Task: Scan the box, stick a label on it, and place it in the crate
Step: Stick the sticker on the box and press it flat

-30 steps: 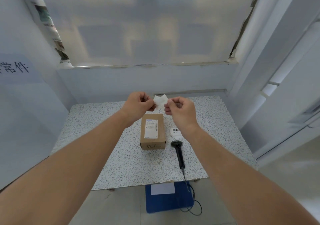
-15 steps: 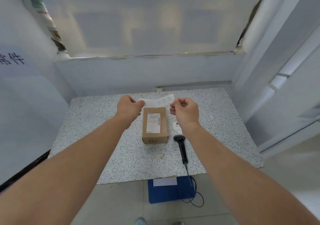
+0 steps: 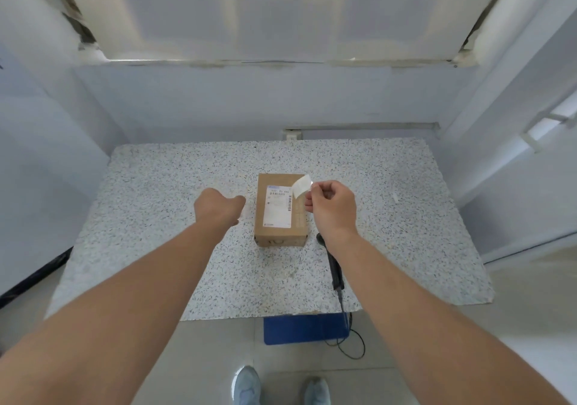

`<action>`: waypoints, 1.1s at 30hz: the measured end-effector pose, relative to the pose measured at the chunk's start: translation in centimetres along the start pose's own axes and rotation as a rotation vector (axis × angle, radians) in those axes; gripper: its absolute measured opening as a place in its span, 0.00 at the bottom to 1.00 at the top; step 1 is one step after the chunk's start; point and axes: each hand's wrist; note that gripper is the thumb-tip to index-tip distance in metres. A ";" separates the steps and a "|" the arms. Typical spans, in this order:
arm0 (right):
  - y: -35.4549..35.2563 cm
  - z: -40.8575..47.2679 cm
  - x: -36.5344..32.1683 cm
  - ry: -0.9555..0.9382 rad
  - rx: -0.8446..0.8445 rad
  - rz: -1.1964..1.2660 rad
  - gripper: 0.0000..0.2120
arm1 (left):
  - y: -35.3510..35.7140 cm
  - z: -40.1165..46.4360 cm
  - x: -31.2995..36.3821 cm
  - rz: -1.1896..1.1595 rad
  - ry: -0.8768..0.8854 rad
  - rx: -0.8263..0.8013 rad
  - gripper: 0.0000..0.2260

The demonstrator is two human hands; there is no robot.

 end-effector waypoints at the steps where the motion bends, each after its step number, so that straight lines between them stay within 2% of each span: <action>1: 0.4 0.4 0.7 -0.002 0.001 -0.006 0.07 | 0.5 0.6 -0.8 0.013 -0.014 -0.004 0.09; 7: 2.6 2.4 4.6 -0.001 0.001 -0.006 0.07 | 3.7 4.3 -6.3 0.055 -0.041 -0.027 0.13; 13: 4.7 3.6 7.3 -0.001 -0.013 -0.030 0.06 | 5.5 6.3 -10.0 0.028 -0.041 -0.033 0.09; 15: 5.3 3.7 7.7 0.007 -0.021 -0.025 0.06 | 5.7 6.6 -10.7 0.038 -0.030 -0.052 0.10; 18: 6.1 3.6 7.9 0.005 -0.028 -0.044 0.07 | 5.7 6.9 -10.9 -0.004 -0.019 -0.086 0.05; 22: 6.9 3.4 7.7 -0.051 -0.007 -0.087 0.06 | 5.2 6.8 -9.2 -0.054 0.057 -0.083 0.08; 24: 7.1 3.2 7.6 -0.121 0.029 -0.146 0.05 | 4.8 6.7 -7.8 -0.137 0.104 -0.127 0.10; 28: 7.3 2.8 7.2 -0.364 0.126 -0.257 0.05 | 4.2 5.8 -4.1 -0.313 0.202 -0.397 0.09; 33: 7.3 2.8 7.1 -0.666 0.155 -0.452 0.04 | 3.9 5.3 -0.7 -0.335 0.135 -0.599 0.14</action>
Point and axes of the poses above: each hand's wrist, its own z-axis towards the middle knuckle, its own y-axis out of the palm, x = y × z, and after that the axes turned 5 degrees about y, right-handed
